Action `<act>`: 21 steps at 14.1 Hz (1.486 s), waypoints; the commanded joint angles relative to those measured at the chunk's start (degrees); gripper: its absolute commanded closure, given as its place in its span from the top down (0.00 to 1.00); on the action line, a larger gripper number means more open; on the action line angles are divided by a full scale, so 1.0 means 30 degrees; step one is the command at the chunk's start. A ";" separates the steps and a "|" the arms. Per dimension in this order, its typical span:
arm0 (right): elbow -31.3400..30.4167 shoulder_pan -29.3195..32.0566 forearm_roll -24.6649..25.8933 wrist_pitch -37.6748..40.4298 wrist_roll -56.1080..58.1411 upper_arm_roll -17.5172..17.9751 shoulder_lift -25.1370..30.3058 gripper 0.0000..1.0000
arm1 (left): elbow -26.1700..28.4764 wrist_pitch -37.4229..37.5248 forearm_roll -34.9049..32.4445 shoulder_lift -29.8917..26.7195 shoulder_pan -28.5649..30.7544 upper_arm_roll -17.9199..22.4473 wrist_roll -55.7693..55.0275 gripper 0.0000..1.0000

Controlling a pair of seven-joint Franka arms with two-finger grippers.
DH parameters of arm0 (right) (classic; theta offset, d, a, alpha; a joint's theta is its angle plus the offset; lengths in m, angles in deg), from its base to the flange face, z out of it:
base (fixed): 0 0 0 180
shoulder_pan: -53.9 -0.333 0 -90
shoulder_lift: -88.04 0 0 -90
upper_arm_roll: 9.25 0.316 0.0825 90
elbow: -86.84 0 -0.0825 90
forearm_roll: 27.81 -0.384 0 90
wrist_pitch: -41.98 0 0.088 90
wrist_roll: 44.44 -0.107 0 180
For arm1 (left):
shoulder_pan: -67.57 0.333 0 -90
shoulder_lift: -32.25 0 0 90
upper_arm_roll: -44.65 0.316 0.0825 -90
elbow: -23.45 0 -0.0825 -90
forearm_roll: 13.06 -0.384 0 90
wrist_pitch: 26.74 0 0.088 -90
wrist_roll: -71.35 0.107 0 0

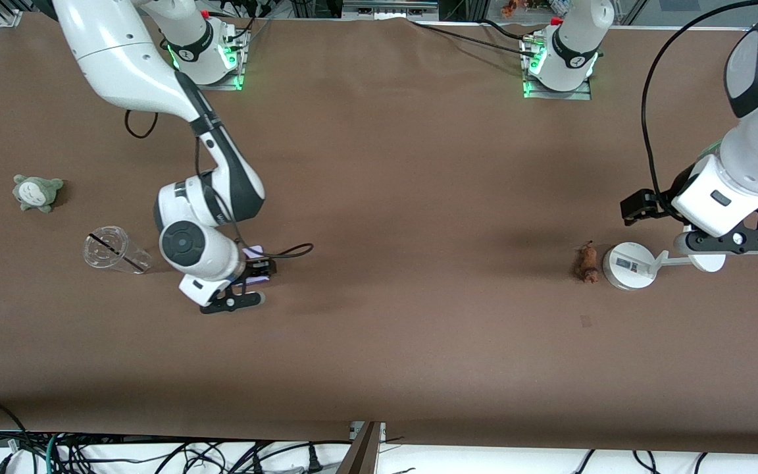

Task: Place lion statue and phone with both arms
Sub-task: 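Release the lion and withdraw the left gripper while the right gripper carries the phone, then lower the white phone beside the clear cup and open the right gripper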

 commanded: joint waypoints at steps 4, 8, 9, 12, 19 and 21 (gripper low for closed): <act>-0.1192 0.1302 -0.0292 0.0905 0.1393 -0.0220 0.0985 0.50 | 0.6877 -0.5010 0.0585 -0.5246 -0.0171 0.1342 0.0831 1.00; -0.1426 0.2677 -0.0263 0.0671 0.1864 -0.0310 0.0897 0.51 | 0.6265 -0.2933 -0.0970 -0.4839 -0.0229 0.1196 0.0713 1.00; -0.1427 0.3116 -0.0263 0.0671 0.1865 -0.0339 0.0839 0.51 | 0.6206 -0.2928 -0.0737 -0.4810 -0.0229 0.1167 0.0713 1.00; -0.1427 0.3383 -0.0175 0.0641 0.1865 -0.0369 0.0780 0.51 | 0.6206 -0.2665 -0.0676 -0.4868 -0.0200 0.1166 0.0742 1.00; -0.1456 0.3882 0.0000 -0.0002 0.1864 -0.0398 0.0018 0.51 | 0.6030 -0.2576 -0.0676 -0.4781 -0.0259 0.1137 0.0713 1.00; -0.1456 0.3911 0.0030 -0.0062 0.1865 -0.0398 -0.0099 0.51 | 0.6030 -0.2547 -0.0676 -0.4780 -0.0259 0.1137 0.0713 1.00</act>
